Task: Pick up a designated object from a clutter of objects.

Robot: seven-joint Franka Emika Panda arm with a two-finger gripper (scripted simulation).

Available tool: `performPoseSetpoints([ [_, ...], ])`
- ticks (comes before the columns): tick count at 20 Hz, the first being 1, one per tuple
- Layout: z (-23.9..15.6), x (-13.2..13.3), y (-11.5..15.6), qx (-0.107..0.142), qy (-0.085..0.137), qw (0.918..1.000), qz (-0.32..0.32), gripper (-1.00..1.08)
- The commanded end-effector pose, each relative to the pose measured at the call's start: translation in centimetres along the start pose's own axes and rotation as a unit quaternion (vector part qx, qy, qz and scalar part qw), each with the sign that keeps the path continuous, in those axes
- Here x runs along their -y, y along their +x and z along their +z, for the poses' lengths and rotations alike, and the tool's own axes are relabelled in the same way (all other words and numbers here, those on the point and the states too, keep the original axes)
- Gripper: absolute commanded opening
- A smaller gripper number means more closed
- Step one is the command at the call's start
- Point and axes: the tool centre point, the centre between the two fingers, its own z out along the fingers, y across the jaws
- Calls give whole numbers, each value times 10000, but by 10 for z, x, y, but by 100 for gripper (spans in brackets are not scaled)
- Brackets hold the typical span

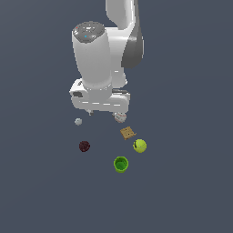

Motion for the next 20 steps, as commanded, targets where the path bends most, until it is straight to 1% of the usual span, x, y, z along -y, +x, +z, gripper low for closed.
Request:
performPoseSetpoints([
  [1,22,-22,-3,-10,47,9994,347,100],
  [6,68,-73,-15,-43,114,9934,1141,100],
  [12,117,-130,-43,-86,112,9783,2065,100],
  [16,140,-158,-61,-109,78,9673,2532,100],
  [20,156,-178,-77,-125,40,9580,2864,100],
])
